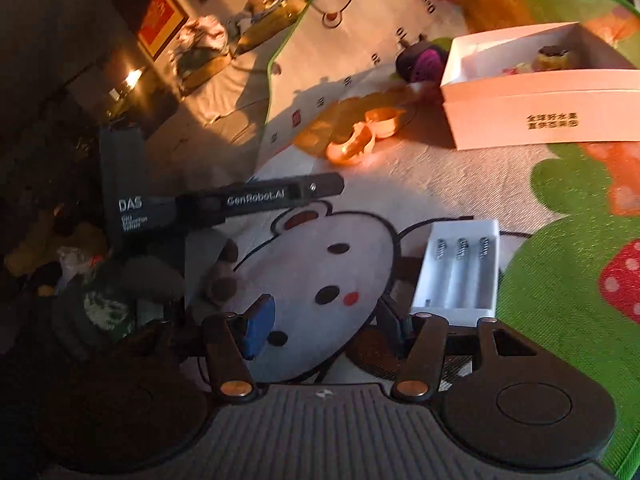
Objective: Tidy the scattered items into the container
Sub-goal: 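Reach down and grasp the white battery charger with the right tool, then grasp the orange shell toy with left tool while right tool holds the charger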
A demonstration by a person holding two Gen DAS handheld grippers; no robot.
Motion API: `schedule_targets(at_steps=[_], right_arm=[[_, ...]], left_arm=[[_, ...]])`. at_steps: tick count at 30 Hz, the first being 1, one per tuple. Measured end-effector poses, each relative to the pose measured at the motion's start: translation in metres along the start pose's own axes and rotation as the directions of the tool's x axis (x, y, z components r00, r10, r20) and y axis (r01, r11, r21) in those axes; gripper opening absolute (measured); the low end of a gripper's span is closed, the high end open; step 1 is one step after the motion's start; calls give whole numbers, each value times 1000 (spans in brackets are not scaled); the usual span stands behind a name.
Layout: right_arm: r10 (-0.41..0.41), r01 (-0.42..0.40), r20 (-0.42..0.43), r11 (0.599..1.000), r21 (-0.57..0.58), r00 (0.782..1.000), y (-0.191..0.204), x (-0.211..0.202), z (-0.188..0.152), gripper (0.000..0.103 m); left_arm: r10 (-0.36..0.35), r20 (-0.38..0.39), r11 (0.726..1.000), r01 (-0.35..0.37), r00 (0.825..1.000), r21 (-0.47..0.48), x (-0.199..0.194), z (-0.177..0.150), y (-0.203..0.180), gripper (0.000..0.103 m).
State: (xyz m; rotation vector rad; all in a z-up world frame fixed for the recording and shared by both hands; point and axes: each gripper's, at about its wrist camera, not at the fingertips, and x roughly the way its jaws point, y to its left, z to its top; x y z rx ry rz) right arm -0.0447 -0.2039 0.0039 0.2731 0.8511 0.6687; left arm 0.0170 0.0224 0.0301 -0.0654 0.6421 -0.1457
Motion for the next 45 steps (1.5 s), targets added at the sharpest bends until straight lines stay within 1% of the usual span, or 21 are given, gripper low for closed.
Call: schedule_targets(at_steps=[3, 4, 5, 6, 7, 8, 9, 10, 12, 13, 17, 19, 23, 25, 26, 29, 33, 37, 41, 44, 45], right_arm=[[-87, 87, -13, 996, -29, 996, -4, 1, -2, 57], [-164, 164, 12, 986, -42, 986, -7, -4, -5, 58], [-271, 273, 48, 960, -56, 961, -10, -8, -7, 59], [-387, 393, 88, 917, -65, 918, -13, -11, -8, 63], [-503, 513, 126, 856, -65, 855, -18, -14, -9, 67], [-594, 607, 153, 793, -51, 790, -26, -17, -9, 67], [-641, 653, 165, 757, -20, 749, -34, -20, -9, 68], [-655, 661, 167, 750, 24, 737, -41, -24, -8, 70], [-644, 638, 178, 764, 94, 744, -51, -30, -7, 76], [-647, 639, 195, 761, 108, 737, -52, -30, -8, 81], [-674, 683, 261, 727, 69, 691, -44, -19, -13, 88], [-672, 687, 279, 724, 55, 686, -44, -17, -15, 92], [-655, 657, 261, 748, 92, 710, -51, -19, -13, 97], [-648, 644, 252, 757, 111, 719, -55, -19, -12, 98], [-646, 640, 252, 760, 115, 721, -55, -19, -13, 98], [-644, 637, 254, 761, 120, 722, -55, -19, -14, 98], [-641, 632, 251, 765, 126, 726, -56, -19, -14, 98], [-639, 631, 251, 766, 124, 727, -56, -19, -15, 99], [-638, 631, 249, 767, 120, 728, -56, -19, -15, 99], [-641, 633, 248, 764, 120, 726, -56, -19, -15, 100], [-643, 636, 247, 763, 120, 725, -56, -19, -15, 100]], left_arm=[[24, -8, 1000, -24, 1000, 1, -3, 1, 4, 102], [28, -11, 1000, -28, 1000, 0, -3, 1, 6, 102], [29, -13, 1000, -29, 999, -2, -2, 2, 7, 102], [27, -15, 1000, -27, 1000, -4, -2, 2, 8, 102], [23, -16, 1000, -23, 1000, -7, 0, 3, 8, 102], [18, -18, 1000, -18, 1000, -8, 2, 4, 8, 102], [15, -18, 1000, -15, 1000, -7, 4, 6, 7, 102], [15, -19, 1000, -16, 1000, -6, 8, 7, 5, 102], [26, -19, 1000, -26, 999, -4, 17, 13, 1, 102], [35, -18, 999, -35, 999, -8, 22, 16, -2, 102], [60, 26, 998, -60, 998, -32, 43, 34, -9, 102], [88, 46, 996, -88, 995, 11, 54, 41, -13, 102], [103, 32, 988, -106, 994, 111, 70, 45, -18, 100], [108, 9, 983, -108, 994, 146, 77, 42, -20, 84], [114, -6, 981, -112, 993, 157, 80, 40, -20, 71], [109, -22, 985, -105, 994, 140, 83, 36, -15, 60], [62, -10, 986, -60, 998, 156, 66, 31, -19, 60], [-61, -24, 981, 64, 998, 181, 37, 16, -35, 60], [-195, -83, 948, 210, 977, 239, 14, -8, -50, 60], [-242, -115, 927, 265, 963, 267, 9, -21, -53, 62], [-246, -112, 924, 268, 963, 273, 9, -24, -53, 70]])
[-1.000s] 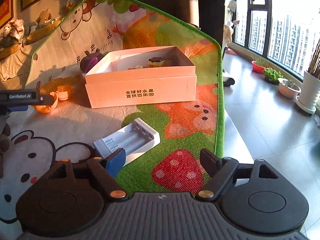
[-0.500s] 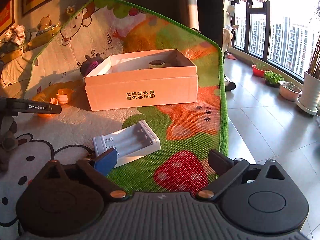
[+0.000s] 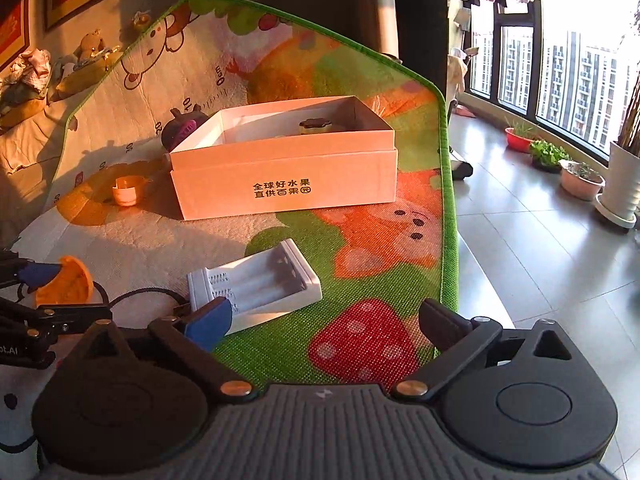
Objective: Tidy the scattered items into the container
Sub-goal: 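Grasp the orange shell toy with left tool while right tool holds the charger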
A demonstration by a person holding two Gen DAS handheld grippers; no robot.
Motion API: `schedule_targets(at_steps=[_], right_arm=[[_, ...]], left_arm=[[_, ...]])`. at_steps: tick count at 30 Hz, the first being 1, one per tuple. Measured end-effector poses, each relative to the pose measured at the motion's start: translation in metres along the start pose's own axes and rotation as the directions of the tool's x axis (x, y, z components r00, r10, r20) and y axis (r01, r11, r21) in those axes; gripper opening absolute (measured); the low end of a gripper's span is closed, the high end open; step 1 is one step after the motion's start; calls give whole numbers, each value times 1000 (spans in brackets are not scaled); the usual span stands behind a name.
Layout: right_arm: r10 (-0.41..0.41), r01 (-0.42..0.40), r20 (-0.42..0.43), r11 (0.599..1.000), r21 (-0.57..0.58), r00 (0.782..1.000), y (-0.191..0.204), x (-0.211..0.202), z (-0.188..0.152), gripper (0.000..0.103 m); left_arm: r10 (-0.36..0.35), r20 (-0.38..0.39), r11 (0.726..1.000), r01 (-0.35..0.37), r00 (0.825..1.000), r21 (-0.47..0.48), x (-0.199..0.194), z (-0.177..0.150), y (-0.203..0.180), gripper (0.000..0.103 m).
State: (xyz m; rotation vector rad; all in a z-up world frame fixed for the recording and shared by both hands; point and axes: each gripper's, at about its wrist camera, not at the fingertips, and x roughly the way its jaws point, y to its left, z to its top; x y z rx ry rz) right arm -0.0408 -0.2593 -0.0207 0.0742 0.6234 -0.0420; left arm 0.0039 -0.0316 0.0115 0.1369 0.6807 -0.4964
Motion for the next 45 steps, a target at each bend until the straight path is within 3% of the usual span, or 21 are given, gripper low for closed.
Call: schedule_targets(at_steps=[3, 7, 11, 17, 20, 23, 27, 30, 40, 45], right_arm=[[-4, 4, -5, 1000, -13, 1000, 2, 1, 0, 103], [-3, 0, -42, 997, -80, 999, 12, 5, 2, 103], [72, -76, -29, 982, -173, 997, 26, -5, 3, 103], [73, -74, -12, 972, -224, 997, 41, 0, 16, 103], [79, -92, -55, 956, -277, 995, 49, 15, 19, 103], [95, -120, -105, 955, -271, 990, 50, 26, 21, 103], [96, -123, -109, 954, -273, 989, 53, 29, 21, 103], [101, -125, -99, 951, -282, 990, 54, 26, 20, 91], [48, -55, -40, 975, -214, 998, 35, -1, -4, 91], [44, -44, -8, 983, -180, 999, 29, -3, -8, 91]], left_arm=[[25, 20, 999, -25, 999, -21, 1, -4, 6, 94], [2, 45, 997, 1, 999, -71, 1, -9, 16, 96], [5, 63, 999, -2, 998, -50, 1, -12, 14, 98], [-14, 83, 996, 21, 996, -82, 0, -14, 18, 100], [-7, 84, 997, 14, 996, -82, 0, -14, 18, 100], [-9, 89, 996, 17, 996, -91, -1, -15, 19, 100], [-12, 94, 995, 21, 996, -96, -1, -15, 20, 100], [-14, 95, 995, 23, 995, -98, -1, -15, 20, 100], [-14, 95, 995, 24, 995, -100, 0, -15, 20, 100], [41, 67, 997, -36, 997, -73, 3, -12, 12, 100]])
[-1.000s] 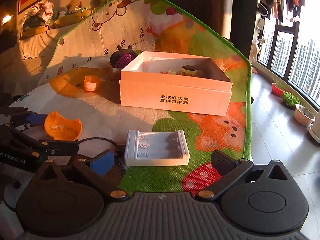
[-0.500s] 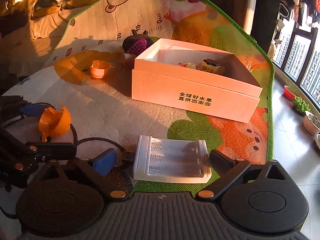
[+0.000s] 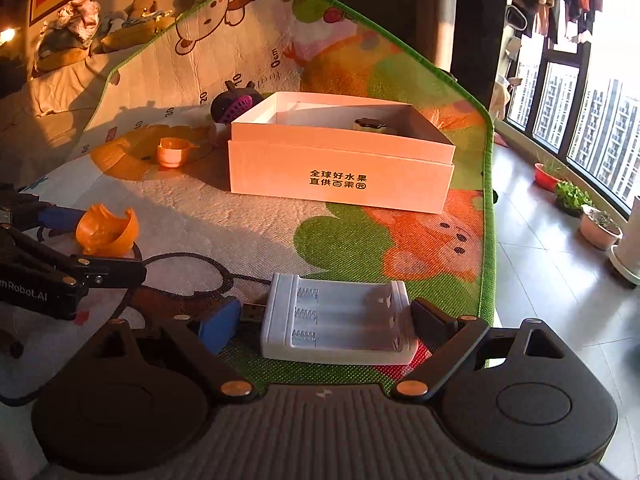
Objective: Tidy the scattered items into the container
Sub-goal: 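Grasp the orange shell toy with left tool while right tool holds the charger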
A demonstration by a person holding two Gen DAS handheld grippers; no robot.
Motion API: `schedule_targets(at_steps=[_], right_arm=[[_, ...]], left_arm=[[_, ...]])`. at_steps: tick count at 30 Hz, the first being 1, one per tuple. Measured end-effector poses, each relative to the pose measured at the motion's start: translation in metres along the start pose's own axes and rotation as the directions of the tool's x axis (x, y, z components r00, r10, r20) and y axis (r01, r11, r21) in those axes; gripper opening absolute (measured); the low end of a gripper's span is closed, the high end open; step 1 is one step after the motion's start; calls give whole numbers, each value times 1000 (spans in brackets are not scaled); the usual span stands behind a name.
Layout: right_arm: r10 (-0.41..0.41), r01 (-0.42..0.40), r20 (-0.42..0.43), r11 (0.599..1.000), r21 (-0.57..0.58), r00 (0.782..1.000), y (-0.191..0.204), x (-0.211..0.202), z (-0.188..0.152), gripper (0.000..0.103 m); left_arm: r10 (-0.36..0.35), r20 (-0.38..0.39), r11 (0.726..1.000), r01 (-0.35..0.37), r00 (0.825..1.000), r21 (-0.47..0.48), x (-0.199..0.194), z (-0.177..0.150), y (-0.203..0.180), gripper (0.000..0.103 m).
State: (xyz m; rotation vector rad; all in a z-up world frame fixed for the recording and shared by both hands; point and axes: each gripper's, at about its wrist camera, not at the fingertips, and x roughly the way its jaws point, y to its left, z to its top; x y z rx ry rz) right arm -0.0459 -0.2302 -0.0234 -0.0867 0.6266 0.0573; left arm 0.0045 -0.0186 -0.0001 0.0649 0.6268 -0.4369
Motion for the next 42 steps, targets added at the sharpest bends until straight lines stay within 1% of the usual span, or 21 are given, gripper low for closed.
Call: schedule_targets(at_steps=[3, 8, 14, 16, 19, 21, 26, 28, 29, 30, 31, 32, 33, 36, 38, 42], right_arm=[[15, -15, 10, 1000, 7, 1000, -1, 0, -1, 91], [21, -22, 27, 999, 25, 999, -3, -3, -3, 91], [31, -32, 48, 999, 36, 998, -4, -6, -5, 91], [34, -36, 49, 998, 42, 998, -5, -6, -5, 92], [36, -39, 53, 998, 45, 998, -6, -7, -5, 92], [36, -39, 54, 998, 46, 998, -6, -7, -5, 92], [37, -39, 53, 998, 45, 998, -6, -7, -5, 92], [36, -38, 51, 998, 43, 998, -5, -6, -5, 92], [35, -38, 50, 998, 42, 998, -5, -6, -5, 92], [34, -37, 50, 998, 41, 998, -5, -6, -5, 92], [34, -36, 49, 999, 40, 998, -5, -6, -5, 92], [34, -36, 49, 999, 39, 998, -5, -6, -5, 92], [34, -36, 48, 999, 38, 998, -5, -6, -5, 93], [43, -44, 45, 999, 26, 998, -4, -6, -5, 97], [41, -42, 45, 999, 19, 998, -3, -6, -5, 97], [38, -39, 25, 999, 13, 999, -1, -4, -4, 97]], left_arm=[[50, -16, 999, -50, 999, 14, 2, 1, -4, 100], [94, -27, 995, -93, 995, 25, 3, 1, -7, 101], [141, -39, 990, -141, 989, 0, 1, 2, -8, 102], [143, -43, 989, -144, 989, -25, -1, 3, -8, 101], [115, -46, 991, -118, 992, -61, -3, 4, -9, 101], [105, -46, 992, -108, 993, -64, -4, 6, -11, 101], [125, -43, 991, -127, 991, -47, -2, 9, -16, 101], [132, -48, 990, -134, 990, -38, 1, 9, -17, 99], [137, -52, 990, -139, 989, -32, 2, 10, -17, 93], [141, -55, 989, -143, 988, -26, 3, 10, -18, 81], [148, -52, 989, -149, 988, -20, 4, 11, -18, 79], [147, -49, 989, -148, 988, -15, 4, 12, -18, 74], [140, -49, 990, -141, 989, -16, 4, 13, -18, 66], [125, -48, 992, -126, 991, -8, 2, 12, -20, 65], [116, -48, 993, -116, 992, 4, 0, 11, -22, 65], [75, -50, 997, -75, 996, 15, -5, 8, -28, 65]])
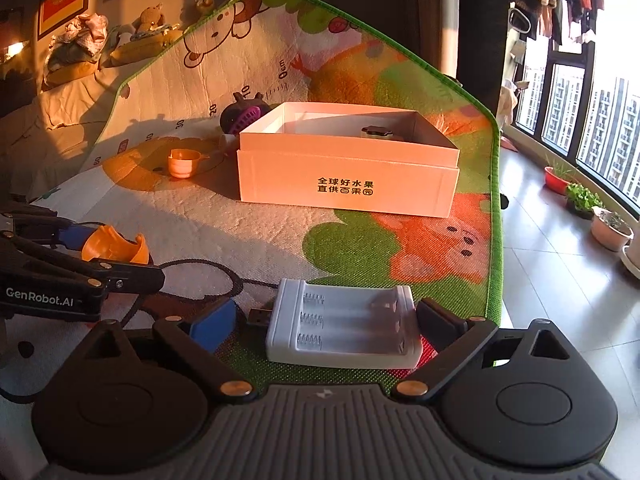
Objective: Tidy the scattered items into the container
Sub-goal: 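Grasp the orange shell toy with left tool while right tool holds the charger, then carry both toys over the box and open both tools to drop them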
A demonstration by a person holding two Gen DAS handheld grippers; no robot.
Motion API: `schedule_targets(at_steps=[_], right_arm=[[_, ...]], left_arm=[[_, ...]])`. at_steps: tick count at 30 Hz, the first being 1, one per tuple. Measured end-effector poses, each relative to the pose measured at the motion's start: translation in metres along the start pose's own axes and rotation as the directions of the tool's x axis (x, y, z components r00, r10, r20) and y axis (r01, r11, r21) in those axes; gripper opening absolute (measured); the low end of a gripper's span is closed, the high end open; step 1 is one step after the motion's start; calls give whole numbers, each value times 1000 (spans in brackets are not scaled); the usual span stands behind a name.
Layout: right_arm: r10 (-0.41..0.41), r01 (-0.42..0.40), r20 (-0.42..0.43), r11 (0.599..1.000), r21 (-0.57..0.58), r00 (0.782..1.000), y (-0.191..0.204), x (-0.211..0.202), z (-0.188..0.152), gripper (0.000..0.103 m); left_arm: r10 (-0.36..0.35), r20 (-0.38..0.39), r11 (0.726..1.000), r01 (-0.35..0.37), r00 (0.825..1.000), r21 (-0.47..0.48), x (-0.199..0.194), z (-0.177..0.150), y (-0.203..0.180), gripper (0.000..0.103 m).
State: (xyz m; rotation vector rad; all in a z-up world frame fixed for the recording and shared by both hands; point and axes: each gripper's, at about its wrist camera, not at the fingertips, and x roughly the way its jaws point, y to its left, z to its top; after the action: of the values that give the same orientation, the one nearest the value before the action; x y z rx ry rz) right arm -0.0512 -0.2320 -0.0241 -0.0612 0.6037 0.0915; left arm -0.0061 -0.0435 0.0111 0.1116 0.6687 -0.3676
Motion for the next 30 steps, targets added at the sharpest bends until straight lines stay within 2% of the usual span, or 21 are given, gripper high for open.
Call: schedule_targets(at_steps=[3, 5, 9, 12, 15, 18, 19, 20, 21, 30], right_arm=[[7, -7, -15, 1000, 3, 1000, -1, 2, 0, 91], [9, -9, -18, 1000, 2, 1000, -1, 2, -1, 91], [5, -5, -17, 1000, -6, 1000, 0, 2, -1, 91], [3, -3, -18, 1000, -9, 1000, 1, 2, -1, 91], [-9, 9, -18, 1000, -22, 1000, 4, 3, -1, 91], [-20, 19, -19, 999, -34, 1000, 6, 2, -1, 91], [-23, 22, -19, 999, -35, 1000, 6, 2, -1, 91], [-26, 25, -20, 999, -37, 999, 6, 3, -1, 91], [-28, 27, -21, 999, -37, 999, 6, 3, -1, 91], [-22, 22, -41, 1000, -8, 999, 2, 5, 1, 93]], left_arm=[[-13, -2, 1000, 13, 1000, 8, -2, -2, -4, 65], [-16, -4, 1000, 16, 1000, 7, -3, -3, -4, 66], [-20, -3, 1000, 20, 1000, 7, -5, -3, -6, 81], [-29, 0, 999, 29, 1000, 16, -6, -3, -9, 85], [-24, -8, 999, 24, 1000, 29, -2, -3, -11, 85], [-20, -10, 999, 20, 1000, 28, 0, -4, -10, 82], [-20, -7, 999, 21, 1000, 31, 0, -4, -10, 78], [-22, -4, 999, 23, 1000, 35, -1, -4, -10, 69], [-24, 0, 999, 24, 1000, 38, -2, -4, -10, 63], [-43, 36, 997, 41, 998, 65, -16, -11, -14, 63]])
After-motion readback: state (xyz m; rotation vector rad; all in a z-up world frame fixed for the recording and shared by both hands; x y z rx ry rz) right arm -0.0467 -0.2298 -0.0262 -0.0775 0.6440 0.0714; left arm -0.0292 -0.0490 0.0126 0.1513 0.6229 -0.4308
